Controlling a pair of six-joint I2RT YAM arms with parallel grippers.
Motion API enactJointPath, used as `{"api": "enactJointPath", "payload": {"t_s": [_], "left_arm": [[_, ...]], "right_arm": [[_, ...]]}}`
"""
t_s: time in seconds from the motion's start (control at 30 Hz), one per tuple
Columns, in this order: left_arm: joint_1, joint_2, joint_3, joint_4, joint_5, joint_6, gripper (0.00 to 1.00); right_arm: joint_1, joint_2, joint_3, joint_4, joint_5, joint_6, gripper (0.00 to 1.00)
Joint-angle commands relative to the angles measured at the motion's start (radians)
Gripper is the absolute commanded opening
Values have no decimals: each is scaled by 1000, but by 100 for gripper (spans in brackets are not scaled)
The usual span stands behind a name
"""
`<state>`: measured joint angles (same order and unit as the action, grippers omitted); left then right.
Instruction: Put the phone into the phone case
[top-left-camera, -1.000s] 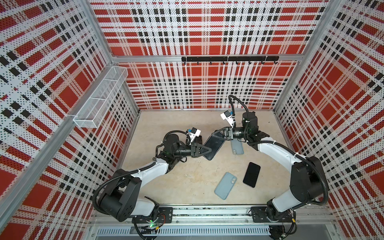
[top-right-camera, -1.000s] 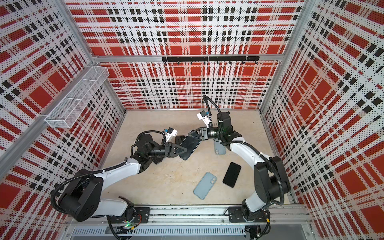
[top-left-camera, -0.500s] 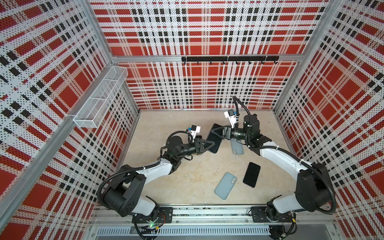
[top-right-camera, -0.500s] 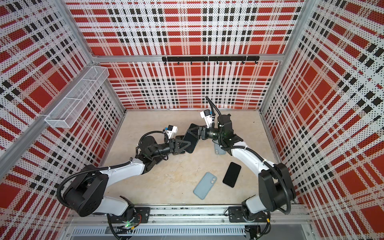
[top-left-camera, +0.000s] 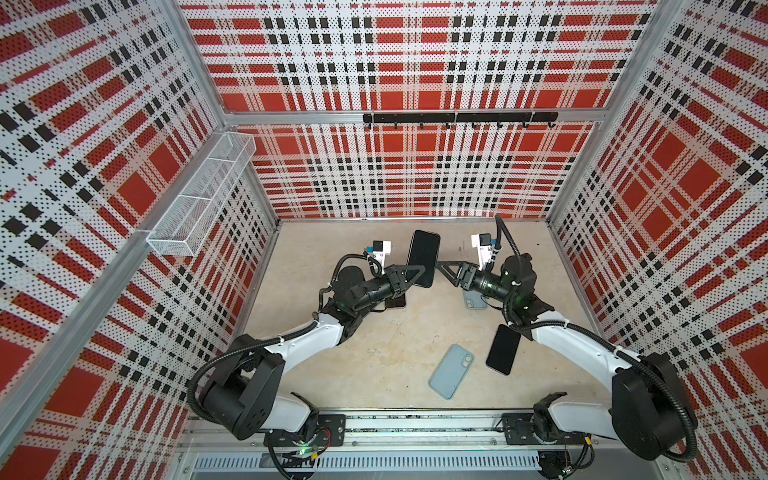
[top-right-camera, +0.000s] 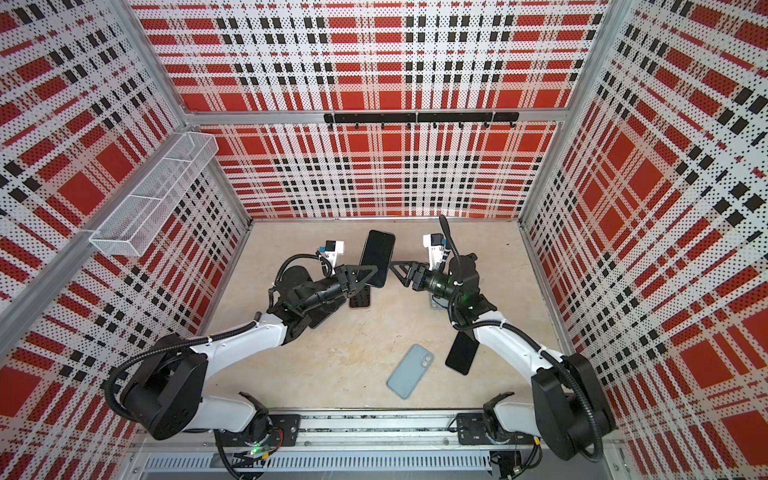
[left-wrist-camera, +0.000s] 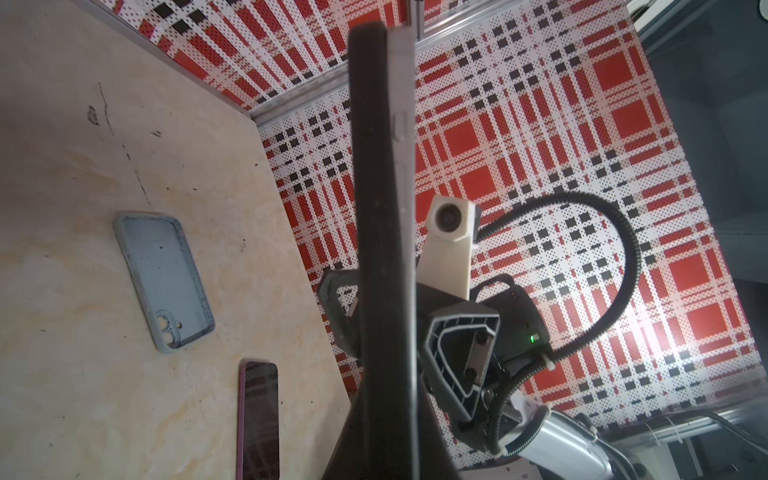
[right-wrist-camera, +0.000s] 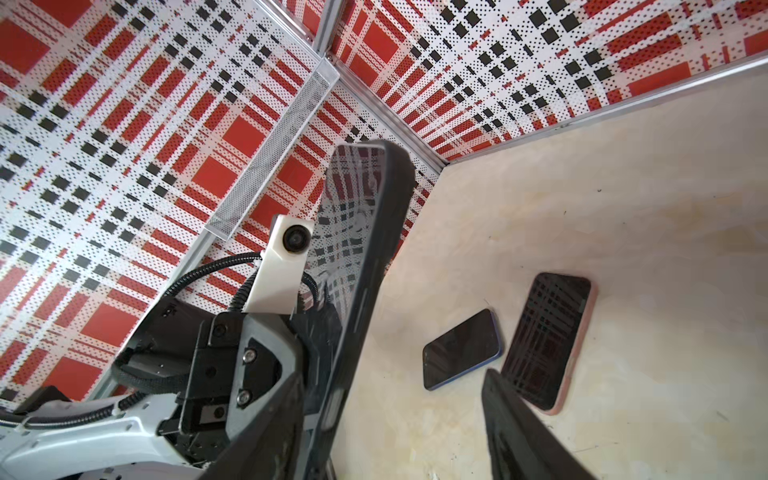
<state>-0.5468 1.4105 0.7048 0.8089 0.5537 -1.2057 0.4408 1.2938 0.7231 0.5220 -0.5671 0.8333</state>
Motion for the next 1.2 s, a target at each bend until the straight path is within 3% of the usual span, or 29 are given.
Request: {"api": "enactJointPath", "payload": {"t_s": [0.0, 0.33, 0.67, 1.17], "left_arm": [[-6, -41, 25, 30, -87, 12, 0], [-20, -55, 30, 50, -163, 4, 0], [-17, -74, 28, 60, -203, 5, 0], [-30, -47, 38, 93, -195, -13, 0]], "right_arm": [[29, -2, -18, 211, 15, 101, 65], [85, 94, -41, 426, 13, 218, 56], [98, 76, -89, 429, 62, 218, 59], [111, 213, -38, 613, 19, 302, 28]]}}
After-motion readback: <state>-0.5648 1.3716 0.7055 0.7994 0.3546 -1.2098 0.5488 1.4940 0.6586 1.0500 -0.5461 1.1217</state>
